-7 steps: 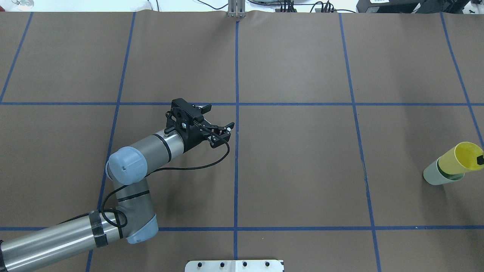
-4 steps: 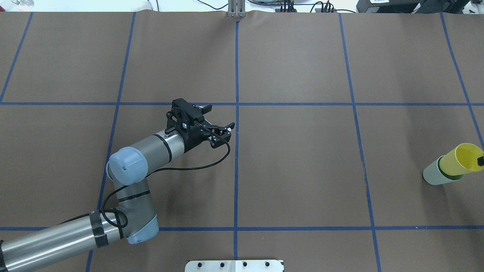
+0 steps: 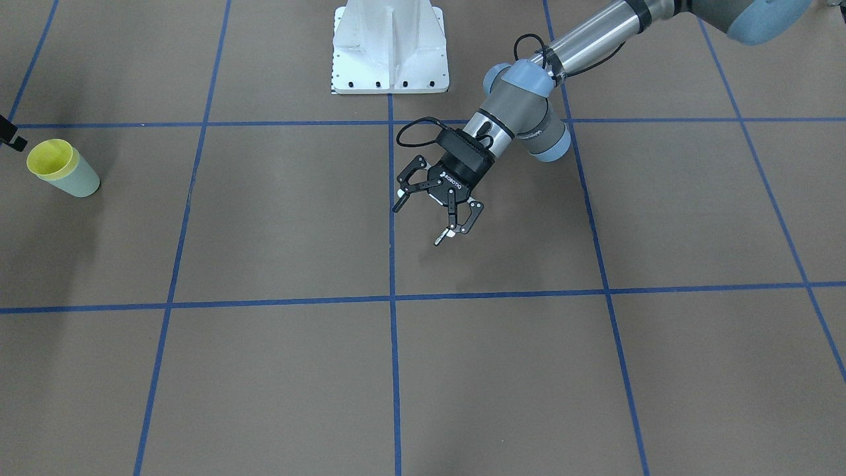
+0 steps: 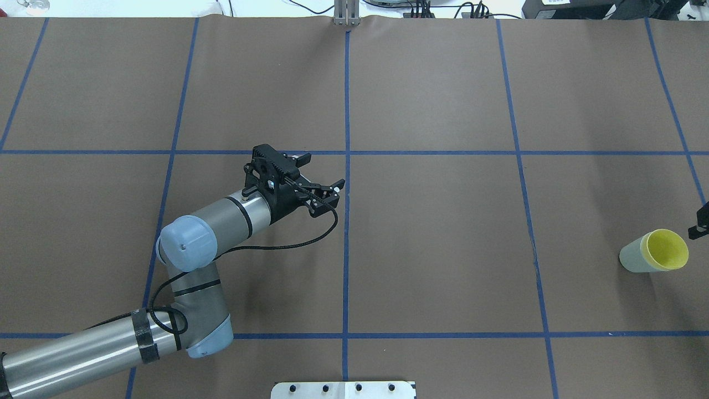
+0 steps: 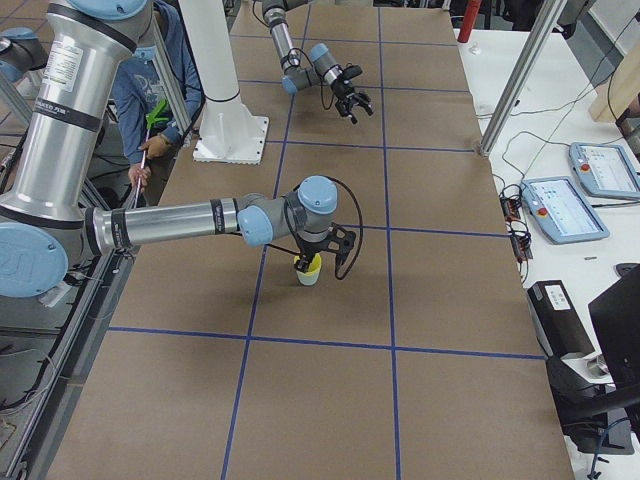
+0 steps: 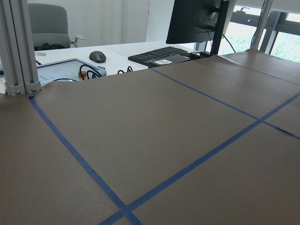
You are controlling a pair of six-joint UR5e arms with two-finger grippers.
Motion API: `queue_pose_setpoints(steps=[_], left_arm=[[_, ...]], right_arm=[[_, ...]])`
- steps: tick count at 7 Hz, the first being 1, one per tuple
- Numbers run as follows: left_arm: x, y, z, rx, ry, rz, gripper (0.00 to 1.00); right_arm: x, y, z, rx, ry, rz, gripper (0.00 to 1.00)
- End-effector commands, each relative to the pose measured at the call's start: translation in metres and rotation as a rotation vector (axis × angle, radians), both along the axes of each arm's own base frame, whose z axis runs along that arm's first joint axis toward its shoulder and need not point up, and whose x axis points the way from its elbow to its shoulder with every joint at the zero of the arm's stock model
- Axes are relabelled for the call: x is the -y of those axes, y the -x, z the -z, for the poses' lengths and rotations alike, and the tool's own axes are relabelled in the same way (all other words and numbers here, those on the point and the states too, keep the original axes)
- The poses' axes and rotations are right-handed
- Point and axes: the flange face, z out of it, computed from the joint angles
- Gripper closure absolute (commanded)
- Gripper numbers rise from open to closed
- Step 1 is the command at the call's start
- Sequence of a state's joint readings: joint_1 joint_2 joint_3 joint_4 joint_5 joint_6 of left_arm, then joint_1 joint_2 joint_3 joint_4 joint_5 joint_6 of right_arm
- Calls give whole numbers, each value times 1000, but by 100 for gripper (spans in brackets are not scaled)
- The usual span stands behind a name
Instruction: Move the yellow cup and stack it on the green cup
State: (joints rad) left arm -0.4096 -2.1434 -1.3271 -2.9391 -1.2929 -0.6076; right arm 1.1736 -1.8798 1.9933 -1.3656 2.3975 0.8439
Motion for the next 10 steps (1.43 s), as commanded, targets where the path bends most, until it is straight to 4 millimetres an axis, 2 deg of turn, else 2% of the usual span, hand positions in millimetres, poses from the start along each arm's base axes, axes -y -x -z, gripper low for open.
queue_pose_setpoints(steps=[1, 2, 3, 4, 5, 6, 7, 8, 9, 10], left_arm=[[4, 2, -4, 14, 7, 6, 1], [25, 12, -7, 56, 31, 46, 1], [57, 26, -23, 170, 88, 94, 2], [105, 50, -44, 326, 181, 139, 2], [162, 98, -74, 472, 327, 115, 6], [213, 165, -101, 566, 514, 50, 11], [244, 226, -120, 560, 660, 4, 10], [268, 288, -144, 528, 818, -73, 0], [277, 363, -171, 462, 976, -140, 0], [274, 433, -193, 473, 938, -190, 0]], right_arm=[[0, 0, 7, 24, -9, 1, 0], [7, -19, 7, 18, -29, -47, 0], [21, -41, 11, 5, -53, -112, 0], [27, -51, 8, -40, -74, -147, 0], [41, -53, 16, -70, -115, -166, 0], [45, -56, 20, -66, -121, -174, 0], [55, -54, 24, -68, -138, -174, 0], [66, -58, 16, -76, -162, -156, 0], [85, -70, 7, -82, -199, -138, 0], [93, -73, -2, -90, -224, -108, 0]])
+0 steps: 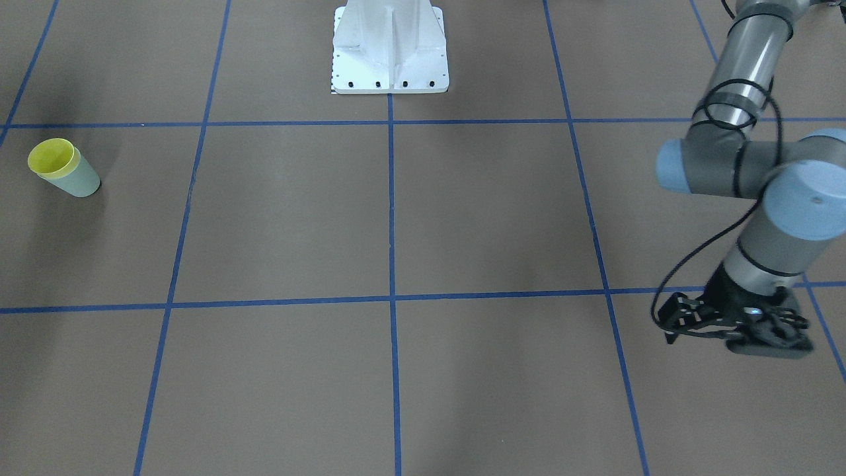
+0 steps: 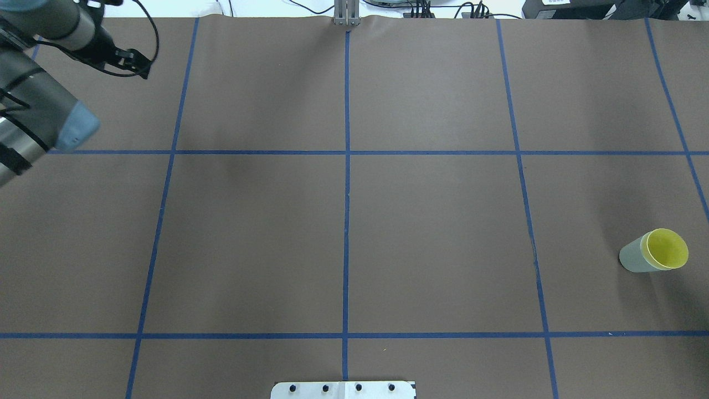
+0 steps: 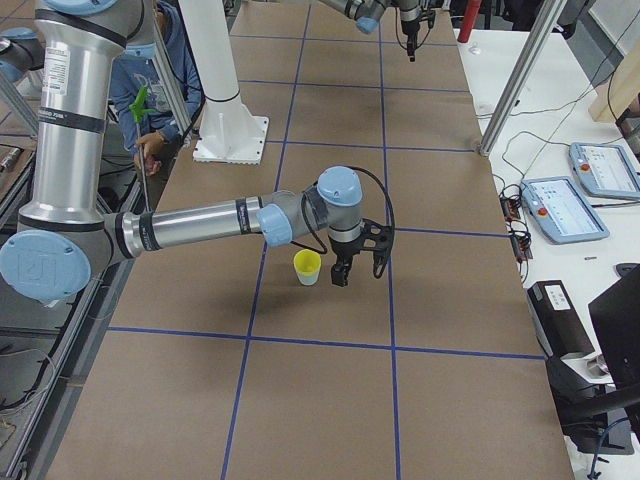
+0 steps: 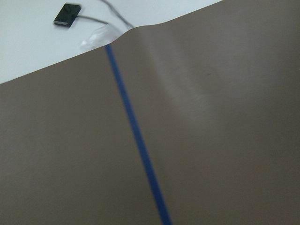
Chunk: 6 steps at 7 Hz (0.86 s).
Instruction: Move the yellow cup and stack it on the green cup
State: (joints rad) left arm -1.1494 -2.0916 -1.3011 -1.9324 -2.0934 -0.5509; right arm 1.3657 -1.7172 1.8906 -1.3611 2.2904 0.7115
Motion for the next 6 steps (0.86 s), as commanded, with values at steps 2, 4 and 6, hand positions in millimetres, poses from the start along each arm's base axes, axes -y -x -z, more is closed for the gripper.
queue_pose_setpoints(steps=[2, 4, 6], left_arm=[[-33, 182, -99, 13, 21, -181, 0], [-104, 238, -110, 18, 111, -118, 0], [-185, 250, -127, 8, 124, -120, 0]], right_arm=[[17, -11, -13, -19, -70, 68, 0], [20, -18, -23, -33, -113, 136, 0], [24, -24, -22, -51, -141, 171, 0]])
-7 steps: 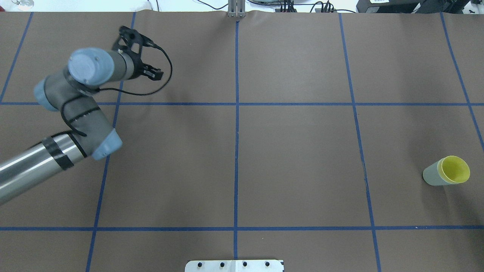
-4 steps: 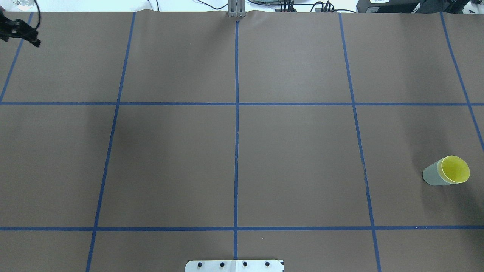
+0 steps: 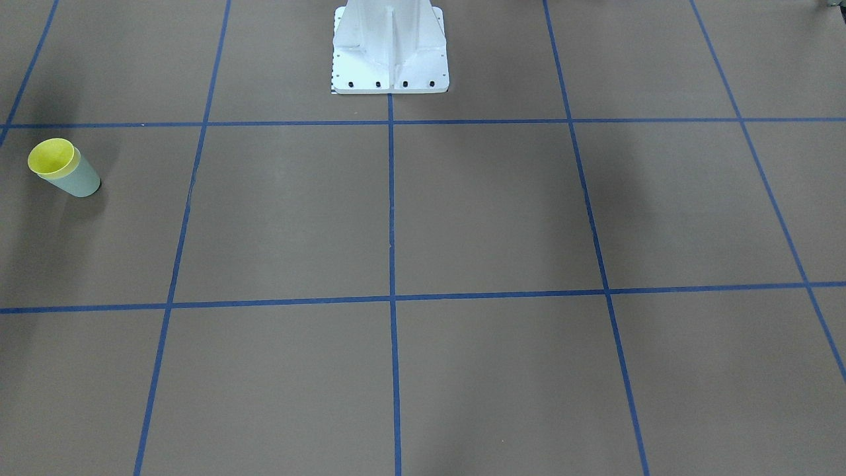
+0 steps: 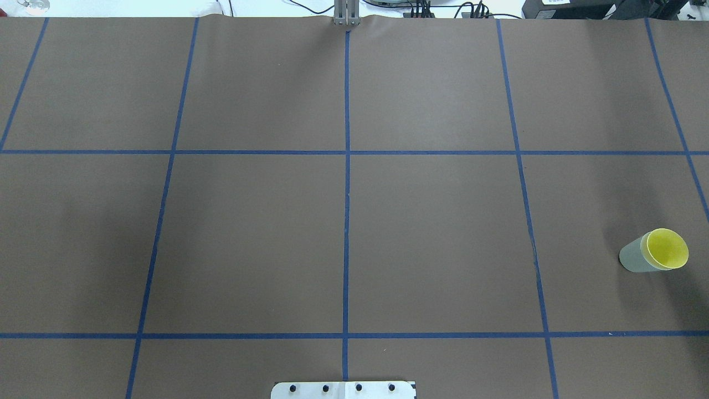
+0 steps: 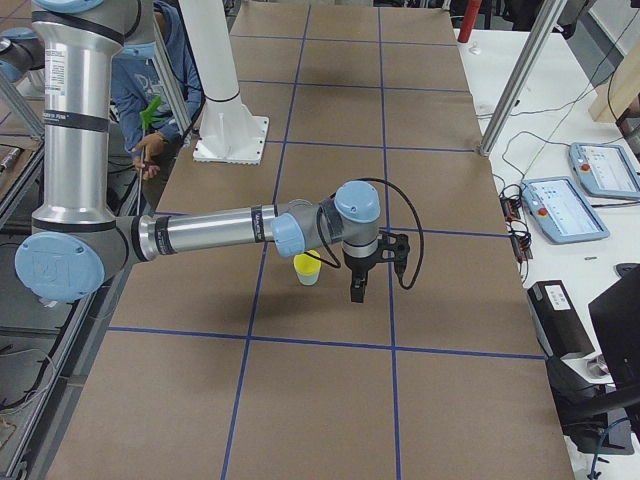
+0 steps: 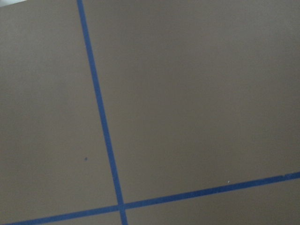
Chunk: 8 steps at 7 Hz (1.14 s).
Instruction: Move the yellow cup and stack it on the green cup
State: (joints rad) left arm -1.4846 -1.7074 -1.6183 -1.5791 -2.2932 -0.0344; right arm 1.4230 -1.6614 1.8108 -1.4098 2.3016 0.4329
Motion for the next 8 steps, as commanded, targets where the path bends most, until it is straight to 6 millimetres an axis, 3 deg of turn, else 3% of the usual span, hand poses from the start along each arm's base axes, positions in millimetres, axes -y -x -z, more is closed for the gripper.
queue_pose_setpoints(steps=[1, 3, 4, 6, 8], left_arm=[[-75, 30, -9, -5, 17, 43, 0], [-106, 29, -32, -25, 70, 39, 0], [-115, 29, -28, -27, 64, 38, 0], [-121, 28, -30, -26, 74, 45, 0], [-114, 26, -20, -29, 86, 64, 0]], right_arm=[[1, -3, -2, -12, -21, 31, 0], [-5, -3, -5, -8, -16, 32, 0], [-5, -3, -4, -9, -19, 32, 0], [-9, -4, -3, -16, -29, 31, 0], [-18, -6, -12, -30, -17, 35, 0]])
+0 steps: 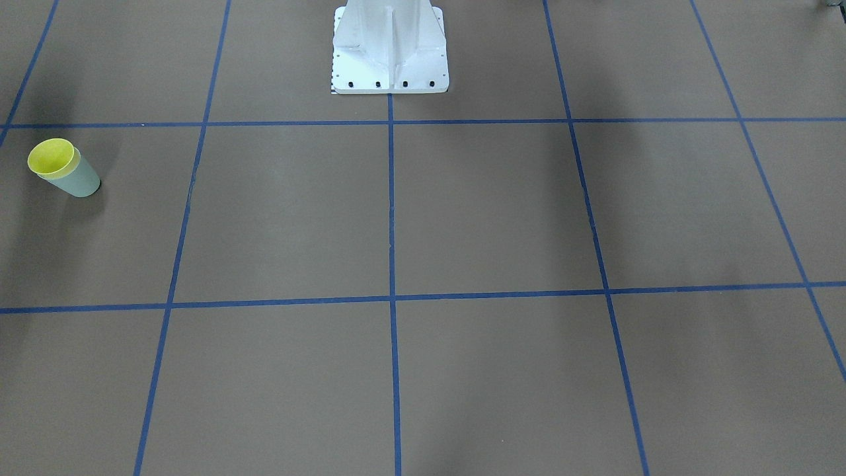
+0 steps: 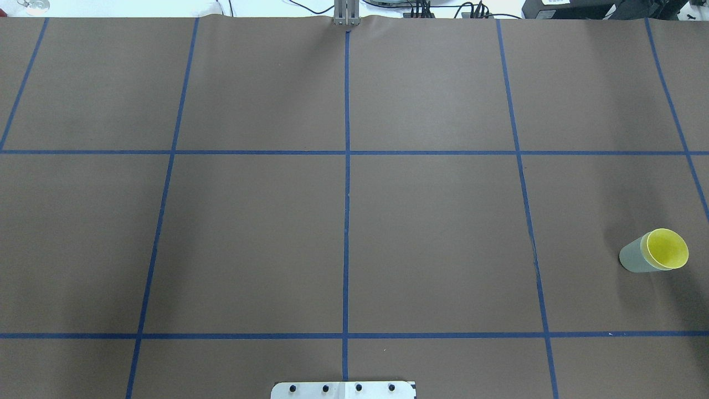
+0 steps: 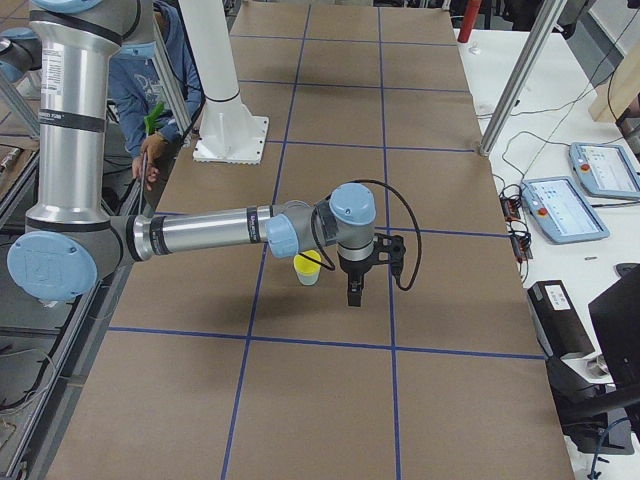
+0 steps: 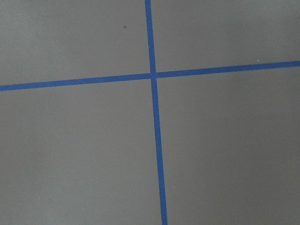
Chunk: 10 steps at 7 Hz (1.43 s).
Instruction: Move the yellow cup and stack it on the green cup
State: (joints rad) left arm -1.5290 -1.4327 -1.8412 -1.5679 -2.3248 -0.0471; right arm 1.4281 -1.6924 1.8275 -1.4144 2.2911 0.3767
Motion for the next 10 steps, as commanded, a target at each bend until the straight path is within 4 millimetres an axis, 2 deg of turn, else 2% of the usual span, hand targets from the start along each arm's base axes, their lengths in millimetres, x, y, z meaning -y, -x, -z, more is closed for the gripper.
queue_pose_setpoints(steps=[1, 2, 4, 6, 9, 10], left_arm=[[6, -5, 3, -4, 49, 41, 0], [5, -4, 6, -6, 46, 43, 0], [-2, -4, 0, -3, 56, 45, 0], [-3, -2, -1, -4, 50, 47, 0], [-5, -4, 15, -8, 19, 43, 0], [1, -4, 17, 3, 13, 44, 0]], right_arm=[[-7, -3, -20, -32, -17, 63, 0], [-7, -2, -29, -36, 4, 124, 0], [2, -19, -19, -38, 84, 116, 0], [2, -20, -26, -37, 102, 116, 0], [-2, -19, -28, -27, 106, 117, 0], [-1, -18, -23, -13, 99, 117, 0]])
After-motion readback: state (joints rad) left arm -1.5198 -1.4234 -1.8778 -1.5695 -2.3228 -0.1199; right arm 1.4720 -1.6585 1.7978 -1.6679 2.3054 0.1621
